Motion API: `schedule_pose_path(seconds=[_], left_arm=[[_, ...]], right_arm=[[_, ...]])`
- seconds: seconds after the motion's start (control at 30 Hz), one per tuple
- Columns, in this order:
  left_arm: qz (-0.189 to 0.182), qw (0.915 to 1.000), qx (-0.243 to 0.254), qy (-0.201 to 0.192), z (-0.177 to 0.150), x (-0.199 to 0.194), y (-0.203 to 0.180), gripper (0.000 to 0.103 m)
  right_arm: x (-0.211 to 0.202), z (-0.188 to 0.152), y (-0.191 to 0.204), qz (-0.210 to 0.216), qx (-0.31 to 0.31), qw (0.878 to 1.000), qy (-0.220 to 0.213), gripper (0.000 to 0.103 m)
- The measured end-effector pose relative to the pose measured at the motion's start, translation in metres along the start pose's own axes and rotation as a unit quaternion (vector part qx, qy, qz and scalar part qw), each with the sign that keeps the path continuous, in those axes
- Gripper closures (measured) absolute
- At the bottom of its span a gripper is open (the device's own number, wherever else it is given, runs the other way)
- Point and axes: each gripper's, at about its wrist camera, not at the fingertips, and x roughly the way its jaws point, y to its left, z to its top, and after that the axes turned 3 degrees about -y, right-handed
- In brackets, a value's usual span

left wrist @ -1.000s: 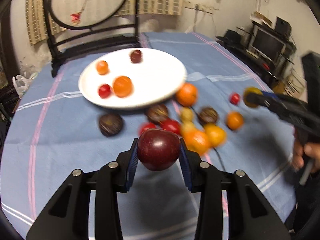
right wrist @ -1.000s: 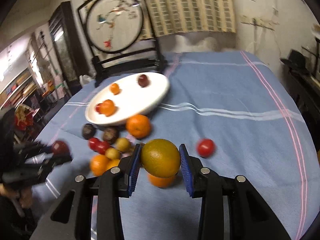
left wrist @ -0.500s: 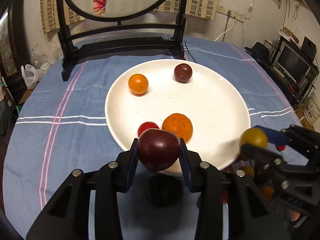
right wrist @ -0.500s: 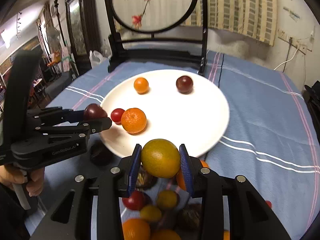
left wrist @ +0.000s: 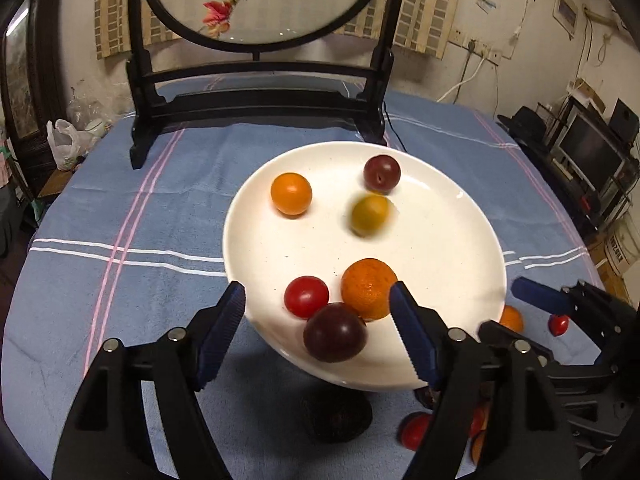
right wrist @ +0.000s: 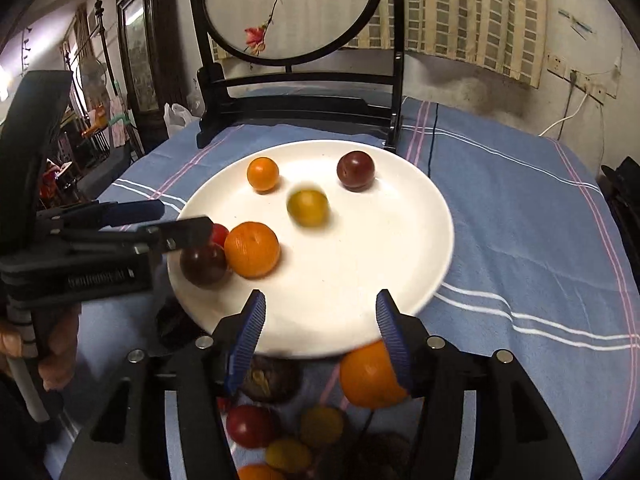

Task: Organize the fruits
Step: 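Carry plum and citrus to plate with both tools and release them, then move right tool to the red tomato and grasp it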

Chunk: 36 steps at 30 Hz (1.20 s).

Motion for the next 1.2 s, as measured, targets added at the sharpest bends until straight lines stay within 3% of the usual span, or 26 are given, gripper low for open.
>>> schedule_pose_path(seconds=[0.3, 0.63, 0.83, 1.07, 1.2], left_arm=[[0.005, 0.9999, -0.015, -0.006, -0.032, -0.035, 0.001, 0.017], [0.005, 1.0000, -0.004, 0.004, -0.090, -0.067, -0.013, 0.010], [0.004, 0.9997, -0.009, 0.024, -0.117, -0.065, -0.016, 0.010], [0.004, 0.9993, -0.007, 0.037, -0.131, -0.061, -0.016, 0.010], [-0.001, 0.9990, -0.009, 0.043, -0.133, -0.056, -0.015, 0.010]], right_arm=[[-0.049, -0.039, -0.037, -0.021, 0.046, 0.999, -0.020, 0.036], [-0.090, -0.092, -0.081, -0.047, 0.101, 0.994, -0.026, 0.036], [-0.090, -0.109, -0.093, -0.077, 0.112, 0.991, -0.009, 0.036], [-0.070, -0.100, -0.111, -0.117, 0.131, 0.984, 0.008, 0.036], [-0.051, -0.092, -0.114, -0.138, 0.124, 0.982, 0.026, 0.043]])
